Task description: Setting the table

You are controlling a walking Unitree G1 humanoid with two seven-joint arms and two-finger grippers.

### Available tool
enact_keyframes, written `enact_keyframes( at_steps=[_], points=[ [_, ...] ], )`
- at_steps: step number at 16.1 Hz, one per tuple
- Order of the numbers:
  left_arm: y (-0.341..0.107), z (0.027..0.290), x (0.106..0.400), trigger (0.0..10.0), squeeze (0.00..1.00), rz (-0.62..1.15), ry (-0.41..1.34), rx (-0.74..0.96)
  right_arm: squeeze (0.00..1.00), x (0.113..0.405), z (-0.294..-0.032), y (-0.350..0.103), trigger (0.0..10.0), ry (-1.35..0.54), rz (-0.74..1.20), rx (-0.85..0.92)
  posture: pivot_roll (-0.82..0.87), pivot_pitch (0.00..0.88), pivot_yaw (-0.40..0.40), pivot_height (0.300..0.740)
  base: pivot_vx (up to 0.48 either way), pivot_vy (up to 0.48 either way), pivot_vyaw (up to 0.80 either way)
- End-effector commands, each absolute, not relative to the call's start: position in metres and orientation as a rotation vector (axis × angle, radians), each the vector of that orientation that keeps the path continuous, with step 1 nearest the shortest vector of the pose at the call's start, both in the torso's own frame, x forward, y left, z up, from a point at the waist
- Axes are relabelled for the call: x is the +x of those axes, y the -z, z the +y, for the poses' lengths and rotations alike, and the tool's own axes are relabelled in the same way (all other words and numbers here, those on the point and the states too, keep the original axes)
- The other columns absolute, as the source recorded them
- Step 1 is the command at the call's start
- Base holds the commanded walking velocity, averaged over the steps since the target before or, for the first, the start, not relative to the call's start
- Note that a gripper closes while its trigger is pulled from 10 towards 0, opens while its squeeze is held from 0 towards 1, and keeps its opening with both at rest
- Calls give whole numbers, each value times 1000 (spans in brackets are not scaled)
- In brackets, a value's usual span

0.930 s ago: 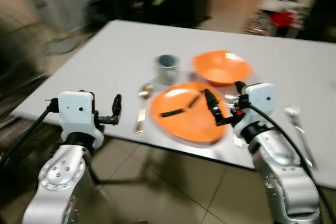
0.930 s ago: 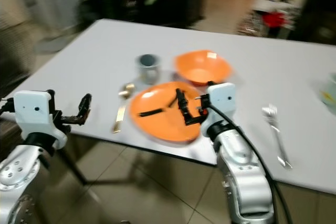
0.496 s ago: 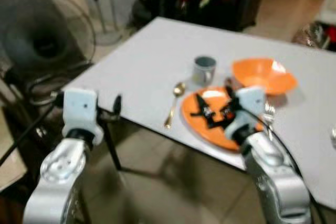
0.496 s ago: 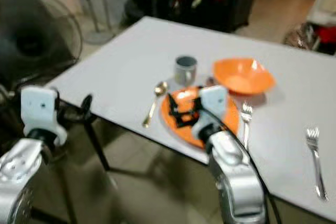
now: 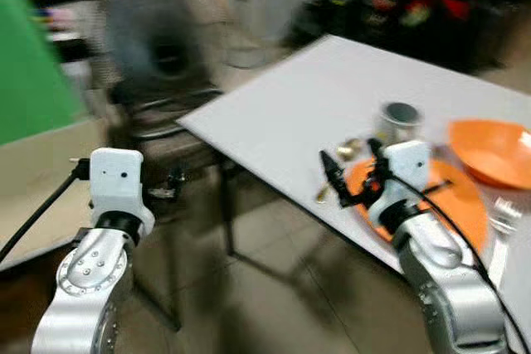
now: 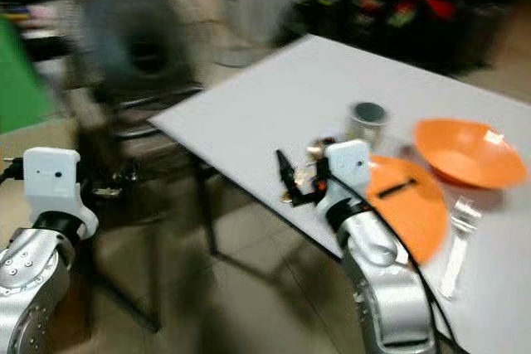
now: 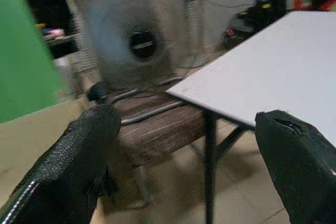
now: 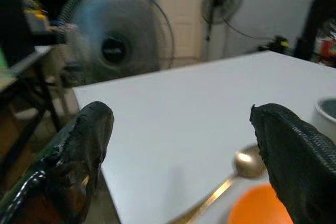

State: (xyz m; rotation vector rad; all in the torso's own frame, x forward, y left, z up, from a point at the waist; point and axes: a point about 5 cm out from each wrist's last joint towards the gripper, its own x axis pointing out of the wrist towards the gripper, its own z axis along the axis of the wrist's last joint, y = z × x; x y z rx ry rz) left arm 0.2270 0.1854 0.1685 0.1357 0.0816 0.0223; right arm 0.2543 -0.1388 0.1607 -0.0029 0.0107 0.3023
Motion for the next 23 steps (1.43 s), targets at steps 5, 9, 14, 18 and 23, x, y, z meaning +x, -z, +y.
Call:
enact_keyframes(
  at_steps=[5,9,14,18,23],
  points=[
    [-178,190,229,10000,0,58,-28,151,1000,257,-131,-156,10000,-301,32,82,-75,1,44,740,0,51,800],
    [-182,187,233,10000,0,45,-7,170,1000,260,-130,-154,10000,-298,53,118,-65,0,48,740,0,291,800],
    [-184,187,235,10000,0,44,0,172,1000,261,-123,-154,10000,-320,60,121,-62,4,47,740,0,289,800],
    [-183,188,234,10000,0,46,-16,139,1000,261,-119,-155,10000,-337,74,157,-62,4,42,740,0,281,0],
    [-188,190,236,10000,0,17,-40,119,1000,262,-116,-153,10000,-383,101,134,-59,2,38,740,0,0,0]
  ],
)
